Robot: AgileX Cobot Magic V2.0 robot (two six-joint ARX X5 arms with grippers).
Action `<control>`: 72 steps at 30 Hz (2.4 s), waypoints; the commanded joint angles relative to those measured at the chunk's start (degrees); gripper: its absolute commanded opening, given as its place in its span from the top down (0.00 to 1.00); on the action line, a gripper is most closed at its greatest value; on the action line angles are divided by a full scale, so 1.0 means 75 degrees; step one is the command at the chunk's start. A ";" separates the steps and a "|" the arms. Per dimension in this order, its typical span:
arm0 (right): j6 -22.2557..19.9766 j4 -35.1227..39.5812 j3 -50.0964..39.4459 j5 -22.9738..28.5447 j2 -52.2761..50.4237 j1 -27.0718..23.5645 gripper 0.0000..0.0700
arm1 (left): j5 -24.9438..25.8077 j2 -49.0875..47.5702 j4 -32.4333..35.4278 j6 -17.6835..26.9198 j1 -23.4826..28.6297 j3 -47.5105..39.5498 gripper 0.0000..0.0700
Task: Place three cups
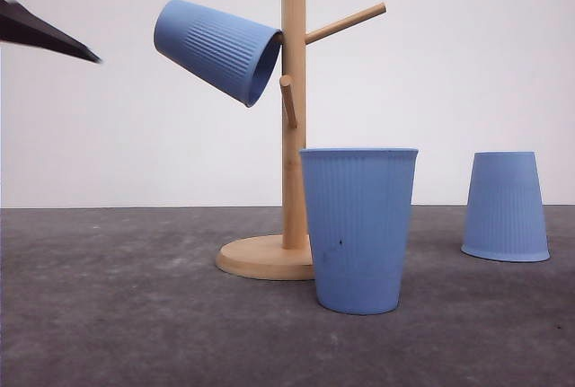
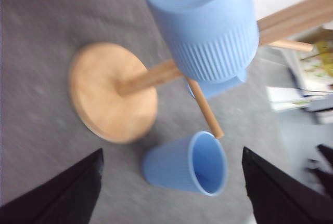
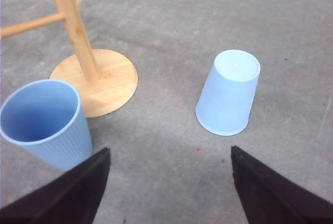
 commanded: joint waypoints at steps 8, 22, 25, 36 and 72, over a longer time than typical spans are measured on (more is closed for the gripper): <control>0.1611 0.0112 0.0108 -0.0015 0.0350 0.0016 0.33 | -0.1267 -0.1975 0.1003 0.1019 0.0061 -0.1458 0.32; 0.1548 0.0303 0.1478 -0.0235 0.4062 -0.0972 0.21 | -0.1427 -0.2921 0.1293 0.1054 0.0168 -0.2520 0.32; 0.1156 0.0306 0.2155 -0.0478 0.5142 -0.1315 0.17 | -0.1430 -0.2921 0.1339 0.1042 0.0168 -0.2520 0.32; 0.0357 0.1077 0.3730 -0.0974 0.8028 -0.1899 0.09 | -0.1430 -0.2922 0.1317 0.1016 0.0168 -0.2520 0.32; 0.1216 0.1970 0.2359 -0.6752 0.6110 -0.3798 0.41 | -0.1464 -0.2921 0.1347 0.1021 0.0168 -0.2520 0.32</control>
